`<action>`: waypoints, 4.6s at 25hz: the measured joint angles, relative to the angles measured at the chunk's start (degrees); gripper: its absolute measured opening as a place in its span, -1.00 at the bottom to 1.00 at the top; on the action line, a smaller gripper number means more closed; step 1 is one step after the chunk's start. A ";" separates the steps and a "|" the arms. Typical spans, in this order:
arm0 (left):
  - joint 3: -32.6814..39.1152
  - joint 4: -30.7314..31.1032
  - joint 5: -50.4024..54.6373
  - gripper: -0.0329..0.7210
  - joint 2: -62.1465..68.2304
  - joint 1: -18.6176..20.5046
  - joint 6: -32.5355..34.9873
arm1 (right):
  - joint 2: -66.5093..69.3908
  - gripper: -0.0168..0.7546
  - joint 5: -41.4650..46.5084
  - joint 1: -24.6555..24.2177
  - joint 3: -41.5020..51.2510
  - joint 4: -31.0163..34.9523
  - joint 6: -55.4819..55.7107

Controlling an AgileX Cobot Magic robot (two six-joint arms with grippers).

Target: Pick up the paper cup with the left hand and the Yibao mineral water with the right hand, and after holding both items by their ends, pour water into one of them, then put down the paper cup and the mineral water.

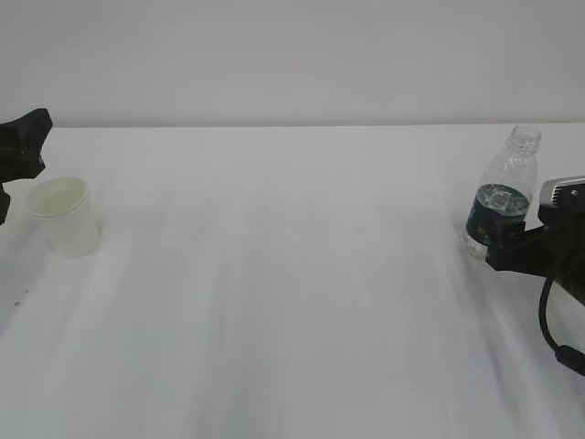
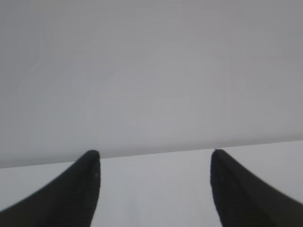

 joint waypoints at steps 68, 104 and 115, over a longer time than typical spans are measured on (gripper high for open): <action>0.29 1.18 43.90 0.41 -46.09 0.00 -0.17 | -53.22 0.58 36.76 0.00 5.74 -5.84 5.75; 0.29 -0.25 76.51 0.41 -70.31 0.00 -2.61 | -85.10 0.58 82.53 0.00 -0.02 -6.33 8.05; 0.29 -2.92 87.60 0.40 -75.53 0.00 -2.71 | -87.78 0.58 91.83 4.90 -0.98 0.21 0.82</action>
